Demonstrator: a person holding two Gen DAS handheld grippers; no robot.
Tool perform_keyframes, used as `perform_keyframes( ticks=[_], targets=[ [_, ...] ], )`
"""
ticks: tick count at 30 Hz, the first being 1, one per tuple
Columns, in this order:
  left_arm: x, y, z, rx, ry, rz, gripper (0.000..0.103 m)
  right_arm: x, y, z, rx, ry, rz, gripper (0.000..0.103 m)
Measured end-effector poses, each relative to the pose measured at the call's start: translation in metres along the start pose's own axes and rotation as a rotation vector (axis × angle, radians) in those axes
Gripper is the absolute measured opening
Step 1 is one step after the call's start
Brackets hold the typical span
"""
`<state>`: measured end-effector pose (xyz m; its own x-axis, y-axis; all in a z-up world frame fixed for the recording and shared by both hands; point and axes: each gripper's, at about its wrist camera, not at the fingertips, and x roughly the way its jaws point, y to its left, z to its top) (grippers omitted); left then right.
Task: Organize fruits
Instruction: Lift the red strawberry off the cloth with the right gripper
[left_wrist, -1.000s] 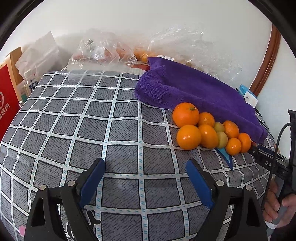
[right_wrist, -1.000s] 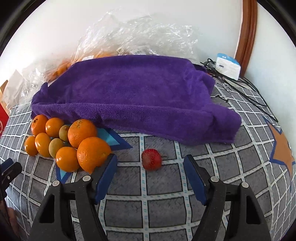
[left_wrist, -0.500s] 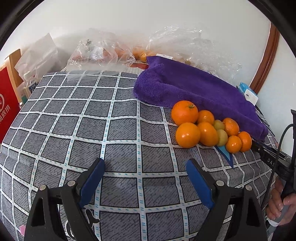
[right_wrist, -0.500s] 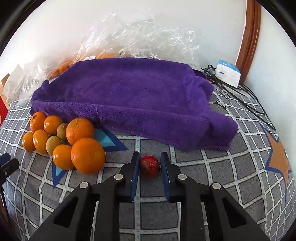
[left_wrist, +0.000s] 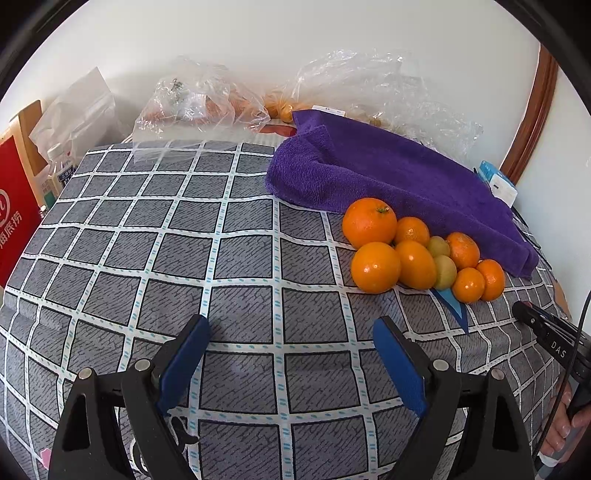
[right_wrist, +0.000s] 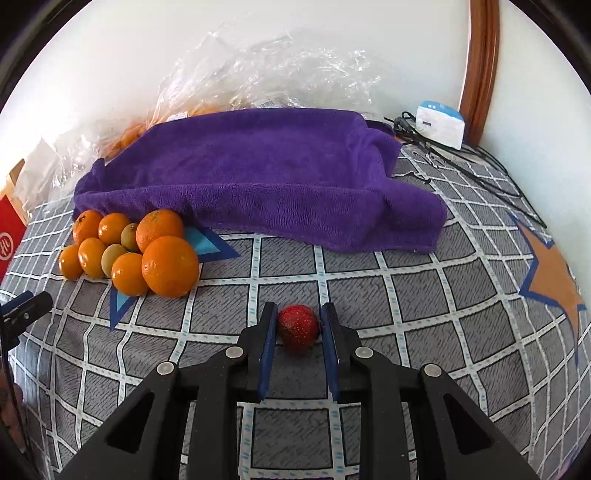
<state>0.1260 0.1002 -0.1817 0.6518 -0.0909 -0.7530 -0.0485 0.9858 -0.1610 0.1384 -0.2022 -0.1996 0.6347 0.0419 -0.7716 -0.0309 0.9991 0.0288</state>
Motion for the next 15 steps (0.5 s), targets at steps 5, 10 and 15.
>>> perform_keyframes(
  ticks=[5, 10, 15],
  targets=[
    [0.0004, -0.0002, -0.0005, 0.002, 0.001, 0.002, 0.09, 0.0001, 0.0006, -0.003, -0.03, -0.006, -0.005, 0.035],
    [0.0005, -0.0007, -0.0003, 0.002, 0.001, 0.003, 0.09, -0.0013, -0.004, -0.0052, -0.013, -0.008, 0.005, 0.03],
    [0.0012, -0.0005, -0.0006, 0.005, 0.003, 0.001, 0.091, -0.0021, -0.0083, -0.007, 0.006, -0.009, 0.005, 0.026]
  ],
)
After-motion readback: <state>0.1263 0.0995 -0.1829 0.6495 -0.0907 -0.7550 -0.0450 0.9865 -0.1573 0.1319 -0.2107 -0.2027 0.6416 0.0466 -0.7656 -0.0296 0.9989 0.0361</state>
